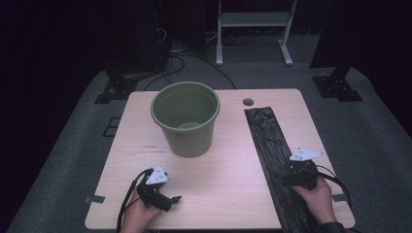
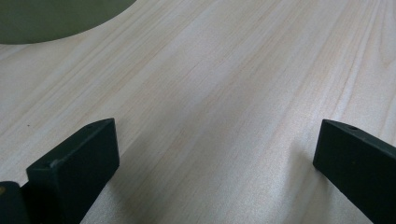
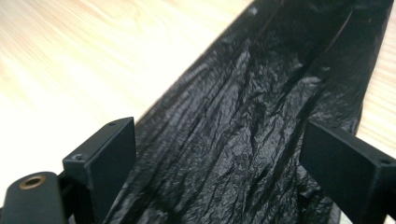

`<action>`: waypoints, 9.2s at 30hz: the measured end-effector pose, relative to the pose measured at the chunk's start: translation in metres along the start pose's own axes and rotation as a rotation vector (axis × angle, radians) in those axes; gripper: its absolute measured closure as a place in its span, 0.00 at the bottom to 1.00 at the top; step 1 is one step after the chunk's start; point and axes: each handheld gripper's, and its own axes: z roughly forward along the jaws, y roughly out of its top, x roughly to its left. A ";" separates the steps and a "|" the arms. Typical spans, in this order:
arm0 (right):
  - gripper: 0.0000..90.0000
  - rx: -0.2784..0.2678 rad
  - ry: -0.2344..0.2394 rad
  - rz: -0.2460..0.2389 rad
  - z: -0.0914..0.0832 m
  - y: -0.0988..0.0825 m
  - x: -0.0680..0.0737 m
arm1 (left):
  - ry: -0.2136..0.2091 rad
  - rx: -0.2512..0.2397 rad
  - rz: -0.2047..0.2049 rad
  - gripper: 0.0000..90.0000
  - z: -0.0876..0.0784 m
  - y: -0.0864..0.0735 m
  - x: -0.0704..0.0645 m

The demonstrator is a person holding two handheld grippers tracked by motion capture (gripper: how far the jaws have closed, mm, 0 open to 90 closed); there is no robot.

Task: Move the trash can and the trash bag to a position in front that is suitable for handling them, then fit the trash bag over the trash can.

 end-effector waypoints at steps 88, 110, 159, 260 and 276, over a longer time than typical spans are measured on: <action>0.11 0.035 0.033 0.028 0.009 -0.008 -0.006 | 0.094 -0.180 -0.155 0.00 -0.104 0.161 0.137; 0.11 0.034 0.033 0.028 0.009 -0.008 -0.006 | 0.050 -0.133 -0.205 0.00 -0.068 0.162 0.141; 0.11 0.034 0.032 0.027 0.009 -0.008 -0.006 | -0.173 -0.130 0.004 0.00 -0.034 0.183 0.001; 1.00 -0.296 0.199 -0.031 -0.077 0.022 -0.023 | 0.035 0.004 -0.035 0.00 0.006 0.007 0.002; 1.00 -0.439 0.301 -0.079 -0.127 0.062 -0.019 | 0.038 0.004 -0.035 0.00 0.006 0.007 0.002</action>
